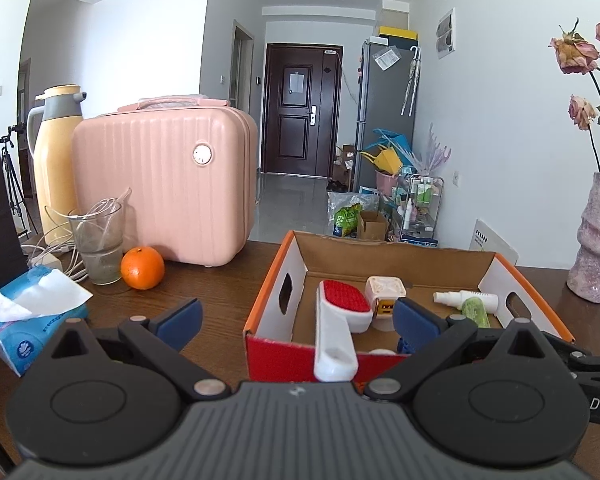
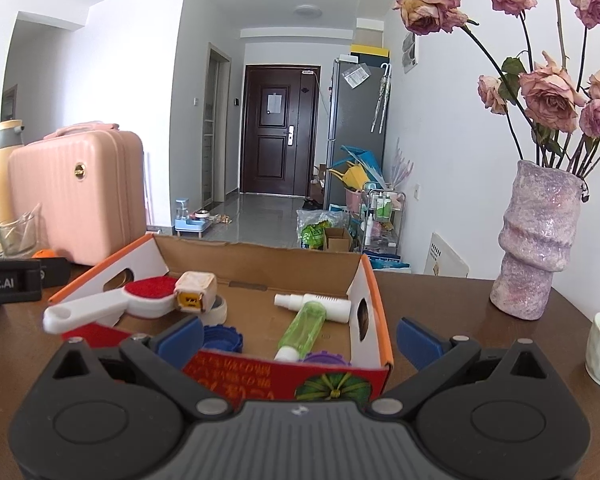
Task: Organize rigid objects
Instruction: 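Move both grippers back from the box toward the white container and ribbed cap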
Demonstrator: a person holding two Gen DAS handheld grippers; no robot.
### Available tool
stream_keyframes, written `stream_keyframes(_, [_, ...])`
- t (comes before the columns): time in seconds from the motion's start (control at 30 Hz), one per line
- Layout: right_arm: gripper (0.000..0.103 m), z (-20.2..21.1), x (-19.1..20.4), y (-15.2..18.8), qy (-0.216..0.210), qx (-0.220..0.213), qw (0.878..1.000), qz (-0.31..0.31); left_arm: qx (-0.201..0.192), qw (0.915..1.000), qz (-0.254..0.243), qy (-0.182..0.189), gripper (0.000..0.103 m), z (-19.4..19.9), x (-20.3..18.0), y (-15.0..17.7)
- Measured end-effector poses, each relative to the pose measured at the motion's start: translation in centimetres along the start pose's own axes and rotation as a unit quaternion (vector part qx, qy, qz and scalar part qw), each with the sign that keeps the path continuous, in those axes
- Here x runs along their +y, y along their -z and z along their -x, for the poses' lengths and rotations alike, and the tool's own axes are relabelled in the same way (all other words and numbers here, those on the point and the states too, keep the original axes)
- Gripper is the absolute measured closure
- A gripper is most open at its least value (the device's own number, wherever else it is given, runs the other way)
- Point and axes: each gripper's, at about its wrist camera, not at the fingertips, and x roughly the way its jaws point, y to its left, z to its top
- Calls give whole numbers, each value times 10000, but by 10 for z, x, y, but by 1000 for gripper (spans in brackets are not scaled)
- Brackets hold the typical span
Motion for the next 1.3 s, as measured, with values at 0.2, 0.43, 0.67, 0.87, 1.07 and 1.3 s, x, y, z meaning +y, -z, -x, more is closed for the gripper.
stream_keyframes(0.2, [0,19,3,11,-27,20,10000,-15,28,10000,-24,12,0,20,8,11])
stream_keyframes(0.43, [0,36,9,24,-51,79,10000,23,81,9999,-76,82,0,38,12,22])
stream_keyframes(0.67, [0,52,14,34,-88,96,9999,21,177,9997,-120,155,0,52,16,33])
stream_keyframes(0.87, [0,61,16,42,-125,165,9998,30,279,9993,-164,188,0,60,18,42])
stream_keyframes(1.07, [0,68,17,49,-138,214,9997,17,393,9988,-172,220,0,66,21,50])
stream_keyframes(1.3, [0,73,14,57,-135,296,9995,-31,661,9970,-238,325,0,69,21,61])
